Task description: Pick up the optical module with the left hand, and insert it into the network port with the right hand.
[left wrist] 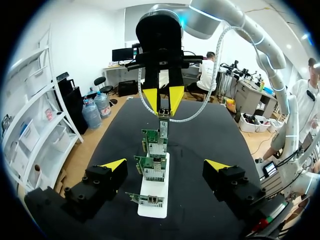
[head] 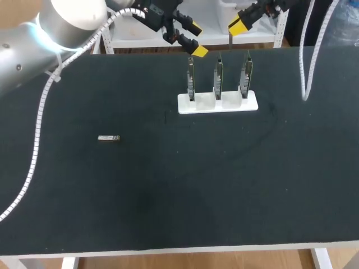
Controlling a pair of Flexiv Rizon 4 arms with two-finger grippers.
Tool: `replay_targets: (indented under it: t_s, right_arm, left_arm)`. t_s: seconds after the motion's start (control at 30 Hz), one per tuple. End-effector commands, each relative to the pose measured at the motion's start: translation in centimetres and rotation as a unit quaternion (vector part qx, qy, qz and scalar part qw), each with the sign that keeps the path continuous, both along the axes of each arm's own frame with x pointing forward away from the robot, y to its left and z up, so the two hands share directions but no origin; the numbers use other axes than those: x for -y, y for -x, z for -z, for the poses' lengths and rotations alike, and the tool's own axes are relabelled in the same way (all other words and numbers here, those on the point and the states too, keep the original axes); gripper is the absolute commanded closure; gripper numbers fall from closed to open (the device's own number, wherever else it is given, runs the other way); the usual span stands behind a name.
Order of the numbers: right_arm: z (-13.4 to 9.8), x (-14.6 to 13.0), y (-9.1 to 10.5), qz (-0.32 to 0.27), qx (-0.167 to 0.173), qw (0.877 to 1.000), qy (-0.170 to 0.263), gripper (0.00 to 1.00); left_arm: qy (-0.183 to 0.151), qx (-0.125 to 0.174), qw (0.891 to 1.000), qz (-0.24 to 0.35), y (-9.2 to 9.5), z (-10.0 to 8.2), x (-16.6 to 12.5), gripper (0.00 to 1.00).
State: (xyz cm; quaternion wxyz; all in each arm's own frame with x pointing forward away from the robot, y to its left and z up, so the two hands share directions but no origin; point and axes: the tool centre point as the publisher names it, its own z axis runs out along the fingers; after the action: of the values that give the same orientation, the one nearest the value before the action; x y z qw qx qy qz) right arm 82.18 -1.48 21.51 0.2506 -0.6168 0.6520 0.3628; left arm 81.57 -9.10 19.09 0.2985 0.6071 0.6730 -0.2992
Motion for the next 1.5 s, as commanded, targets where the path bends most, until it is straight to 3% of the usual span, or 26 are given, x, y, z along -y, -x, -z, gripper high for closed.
replay_targets:
  t_s: [0.03, 0.77, 1.5]
  right_arm:
    - [0.0, 0.3, -0.1, -0.001, -0.001, 1.0, -0.001, 1.0]
    - [0.1, 0.7, 0.1, -0.004, -0.004, 1.0, -0.001, 1.0]
    - [0.1, 0.8, -0.2, -0.003, -0.002, 1.0, -0.002, 1.0]
  left_arm:
    - [-0.004, -0.007, 1.0, 0.009, -1.0, 0.1, 0.5, 0.0]
    - [-0.006, -0.023, 1.0, 0.004, -0.7, 1.8, 1.0, 0.0]
    - [-0.012, -0.018, 1.0, 0.001, -0.9, 2.0, 1.1, 0.0]
